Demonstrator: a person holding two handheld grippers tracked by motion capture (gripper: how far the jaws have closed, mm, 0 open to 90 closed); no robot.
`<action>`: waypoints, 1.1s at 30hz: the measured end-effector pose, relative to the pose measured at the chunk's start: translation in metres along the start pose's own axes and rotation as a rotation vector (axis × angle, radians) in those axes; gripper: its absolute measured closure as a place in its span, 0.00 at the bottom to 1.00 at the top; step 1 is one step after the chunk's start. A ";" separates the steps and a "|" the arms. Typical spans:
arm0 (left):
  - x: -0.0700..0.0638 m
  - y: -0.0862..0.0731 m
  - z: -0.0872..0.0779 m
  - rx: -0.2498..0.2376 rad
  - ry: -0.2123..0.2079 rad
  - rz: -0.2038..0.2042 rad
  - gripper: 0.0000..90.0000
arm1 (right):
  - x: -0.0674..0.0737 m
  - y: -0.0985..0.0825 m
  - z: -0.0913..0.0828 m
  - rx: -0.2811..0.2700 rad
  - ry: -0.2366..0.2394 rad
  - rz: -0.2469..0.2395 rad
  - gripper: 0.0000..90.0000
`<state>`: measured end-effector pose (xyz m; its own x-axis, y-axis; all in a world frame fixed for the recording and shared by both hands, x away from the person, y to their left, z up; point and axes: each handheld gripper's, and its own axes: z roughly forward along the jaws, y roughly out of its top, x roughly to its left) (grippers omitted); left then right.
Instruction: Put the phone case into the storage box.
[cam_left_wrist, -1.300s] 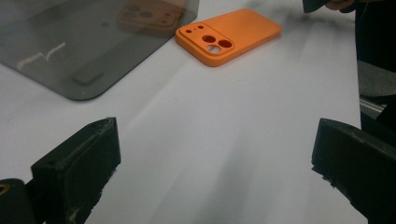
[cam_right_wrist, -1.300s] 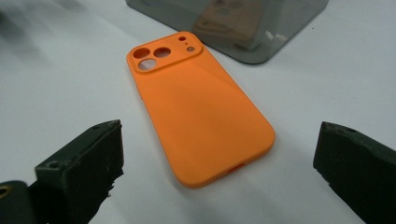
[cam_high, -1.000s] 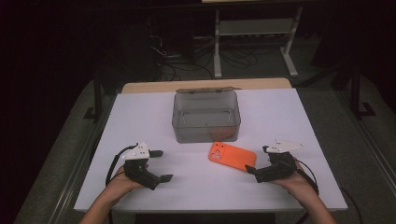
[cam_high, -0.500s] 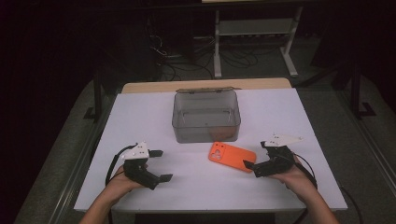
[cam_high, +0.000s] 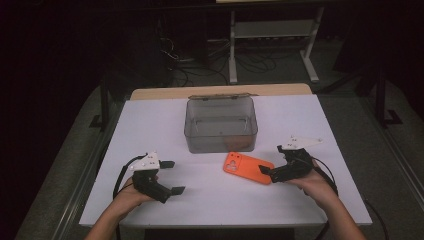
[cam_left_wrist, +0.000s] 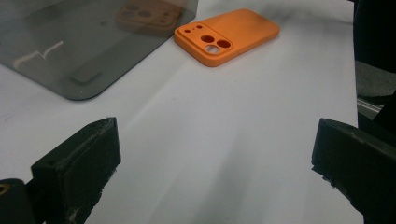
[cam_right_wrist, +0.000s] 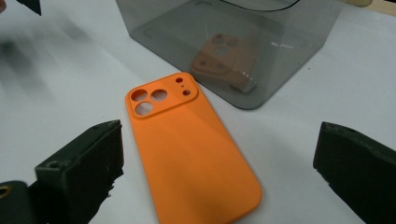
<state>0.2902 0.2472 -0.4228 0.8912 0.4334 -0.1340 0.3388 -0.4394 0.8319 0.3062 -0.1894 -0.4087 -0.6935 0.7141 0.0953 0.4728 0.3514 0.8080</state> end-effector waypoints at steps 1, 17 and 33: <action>0.000 0.000 0.000 0.000 0.000 -0.002 0.01 | 0.000 0.001 0.000 0.001 0.000 0.002 0.01; 0.001 0.000 0.001 0.001 -0.003 -0.009 0.01 | -0.009 0.017 0.008 0.001 0.001 -0.012 0.01; 0.000 0.000 0.003 0.004 -0.007 -0.007 0.01 | -0.022 0.036 0.023 0.042 0.009 -0.035 0.01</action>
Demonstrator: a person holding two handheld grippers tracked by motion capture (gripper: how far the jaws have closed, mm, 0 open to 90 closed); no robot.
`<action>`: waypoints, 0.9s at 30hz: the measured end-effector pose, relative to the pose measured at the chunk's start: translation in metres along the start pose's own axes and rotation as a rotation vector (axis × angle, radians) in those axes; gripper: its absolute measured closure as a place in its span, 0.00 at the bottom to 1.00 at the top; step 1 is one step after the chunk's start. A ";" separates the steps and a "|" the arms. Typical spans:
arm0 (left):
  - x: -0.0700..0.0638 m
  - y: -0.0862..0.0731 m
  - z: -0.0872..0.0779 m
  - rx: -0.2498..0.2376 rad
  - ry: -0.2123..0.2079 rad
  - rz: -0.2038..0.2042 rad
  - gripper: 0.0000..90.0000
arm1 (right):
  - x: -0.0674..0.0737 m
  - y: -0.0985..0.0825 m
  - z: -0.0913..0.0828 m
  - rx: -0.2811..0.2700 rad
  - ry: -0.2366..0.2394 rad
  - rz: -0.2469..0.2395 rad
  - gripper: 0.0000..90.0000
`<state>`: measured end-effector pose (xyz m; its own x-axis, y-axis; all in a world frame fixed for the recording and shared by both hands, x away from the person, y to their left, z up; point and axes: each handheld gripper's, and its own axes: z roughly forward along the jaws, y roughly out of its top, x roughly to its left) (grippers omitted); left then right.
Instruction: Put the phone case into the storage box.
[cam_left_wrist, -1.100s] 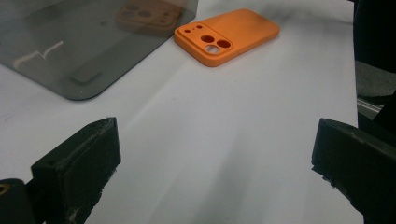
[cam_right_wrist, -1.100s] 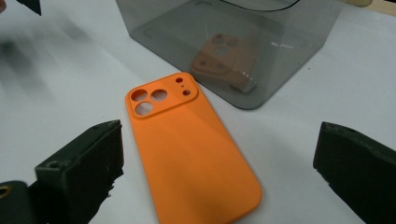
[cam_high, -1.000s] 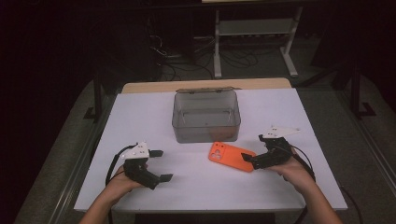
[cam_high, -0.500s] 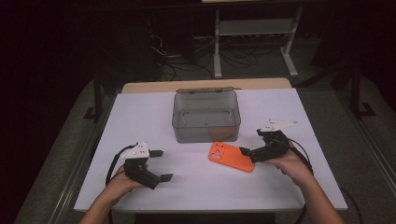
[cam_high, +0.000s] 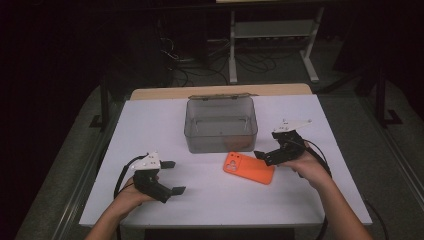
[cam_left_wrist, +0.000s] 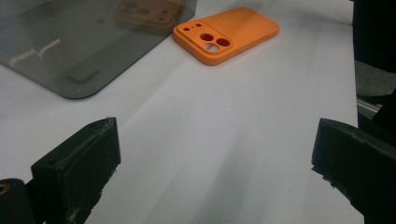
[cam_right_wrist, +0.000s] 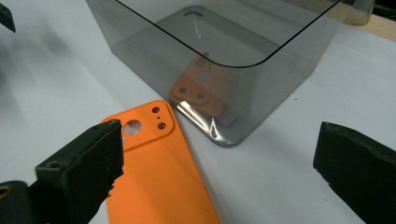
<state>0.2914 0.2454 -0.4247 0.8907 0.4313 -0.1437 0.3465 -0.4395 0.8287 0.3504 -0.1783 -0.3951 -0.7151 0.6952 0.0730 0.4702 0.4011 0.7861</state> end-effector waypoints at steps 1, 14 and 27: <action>0.000 0.000 0.000 0.001 -0.001 0.000 0.01 | 0.000 0.001 0.001 0.010 0.002 -0.004 0.01; 0.001 0.000 -0.001 -0.001 -0.002 0.004 0.01 | -0.004 0.011 0.006 0.044 0.080 -0.054 0.01; 0.002 0.000 -0.002 -0.005 0.005 -0.001 0.01 | -0.002 0.006 -0.002 0.019 0.089 -0.081 0.01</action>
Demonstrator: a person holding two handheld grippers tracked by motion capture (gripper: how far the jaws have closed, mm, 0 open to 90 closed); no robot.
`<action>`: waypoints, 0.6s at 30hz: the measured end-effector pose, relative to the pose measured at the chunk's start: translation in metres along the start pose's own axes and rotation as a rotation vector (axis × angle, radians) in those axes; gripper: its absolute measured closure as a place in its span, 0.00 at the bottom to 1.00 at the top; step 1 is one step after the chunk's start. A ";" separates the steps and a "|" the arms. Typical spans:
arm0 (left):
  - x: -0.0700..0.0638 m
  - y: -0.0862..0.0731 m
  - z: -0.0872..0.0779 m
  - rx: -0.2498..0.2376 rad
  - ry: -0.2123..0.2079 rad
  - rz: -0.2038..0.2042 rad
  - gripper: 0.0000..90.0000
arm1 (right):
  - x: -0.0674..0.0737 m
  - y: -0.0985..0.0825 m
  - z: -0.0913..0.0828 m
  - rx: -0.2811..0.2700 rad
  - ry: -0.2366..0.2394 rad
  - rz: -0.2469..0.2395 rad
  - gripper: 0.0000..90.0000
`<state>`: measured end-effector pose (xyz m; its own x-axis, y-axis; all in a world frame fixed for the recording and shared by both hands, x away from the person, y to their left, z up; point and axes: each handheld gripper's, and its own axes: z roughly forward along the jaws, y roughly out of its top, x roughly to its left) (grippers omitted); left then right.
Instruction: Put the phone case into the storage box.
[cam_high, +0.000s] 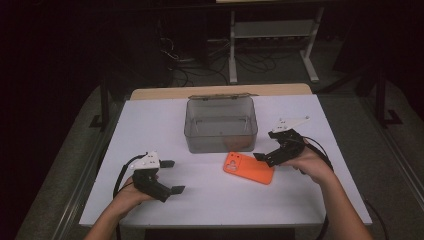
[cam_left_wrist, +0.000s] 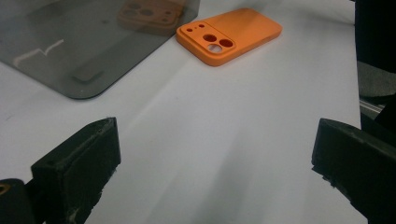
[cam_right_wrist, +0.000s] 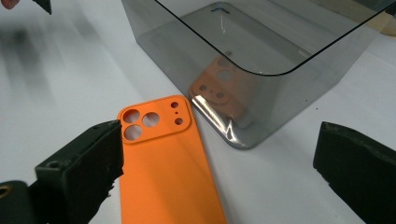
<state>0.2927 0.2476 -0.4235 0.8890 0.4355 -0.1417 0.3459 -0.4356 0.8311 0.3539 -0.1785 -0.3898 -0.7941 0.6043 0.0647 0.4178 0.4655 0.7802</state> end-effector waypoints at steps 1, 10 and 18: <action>0.000 0.000 0.000 0.001 -0.001 0.002 0.01 | 0.000 0.000 0.000 0.001 0.002 -0.006 0.01; 0.000 0.000 0.001 0.002 -0.003 0.003 0.01 | 0.005 -0.005 0.000 0.032 0.020 -0.052 0.01; 0.000 0.000 0.002 0.004 -0.004 0.002 0.01 | 0.009 -0.009 0.003 0.065 0.045 -0.082 0.01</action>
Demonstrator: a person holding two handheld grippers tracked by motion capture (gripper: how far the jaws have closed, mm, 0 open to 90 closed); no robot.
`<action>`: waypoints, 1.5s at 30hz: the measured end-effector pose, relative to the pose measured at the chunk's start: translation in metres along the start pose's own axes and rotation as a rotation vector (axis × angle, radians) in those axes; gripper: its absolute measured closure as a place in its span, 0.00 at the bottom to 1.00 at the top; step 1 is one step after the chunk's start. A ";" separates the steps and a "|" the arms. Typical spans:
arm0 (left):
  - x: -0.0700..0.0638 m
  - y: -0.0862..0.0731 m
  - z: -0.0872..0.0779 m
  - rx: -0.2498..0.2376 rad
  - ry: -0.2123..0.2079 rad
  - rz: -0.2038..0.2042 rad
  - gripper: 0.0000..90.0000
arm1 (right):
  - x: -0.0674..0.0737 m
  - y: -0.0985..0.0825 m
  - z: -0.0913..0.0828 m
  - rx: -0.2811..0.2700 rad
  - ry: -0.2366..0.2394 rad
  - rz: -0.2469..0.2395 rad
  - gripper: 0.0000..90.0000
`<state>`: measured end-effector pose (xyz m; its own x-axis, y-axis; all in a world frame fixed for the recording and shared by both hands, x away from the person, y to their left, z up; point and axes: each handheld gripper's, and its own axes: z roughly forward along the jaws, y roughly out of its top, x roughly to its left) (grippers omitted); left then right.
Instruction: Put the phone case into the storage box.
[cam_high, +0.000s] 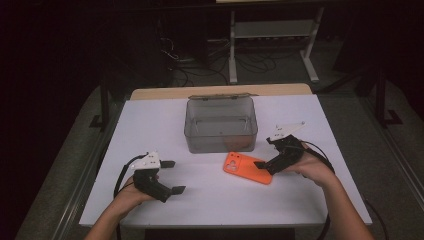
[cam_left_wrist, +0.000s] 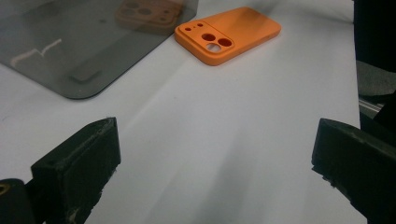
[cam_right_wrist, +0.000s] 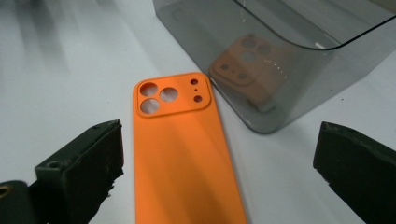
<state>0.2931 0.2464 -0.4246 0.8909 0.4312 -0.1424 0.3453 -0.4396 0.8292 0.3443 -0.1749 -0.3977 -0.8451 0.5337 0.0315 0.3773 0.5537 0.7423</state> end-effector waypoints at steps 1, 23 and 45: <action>0.000 0.000 0.000 0.000 0.000 -0.001 0.01 | 0.000 0.000 0.000 0.007 0.002 -0.003 0.01; 0.001 0.000 0.000 0.003 -0.001 -0.003 0.01 | 0.010 -0.004 0.015 0.125 0.034 -0.082 0.01; 0.001 0.000 -0.001 0.006 0.004 0.000 0.01 | 0.011 -0.008 0.035 0.205 0.040 -0.115 0.01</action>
<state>0.2936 0.2476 -0.4243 0.8899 0.4340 -0.1404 0.3472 -0.4445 0.8258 0.3450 -0.1507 -0.4263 -0.8997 0.4362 -0.0153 0.3437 0.7296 0.5912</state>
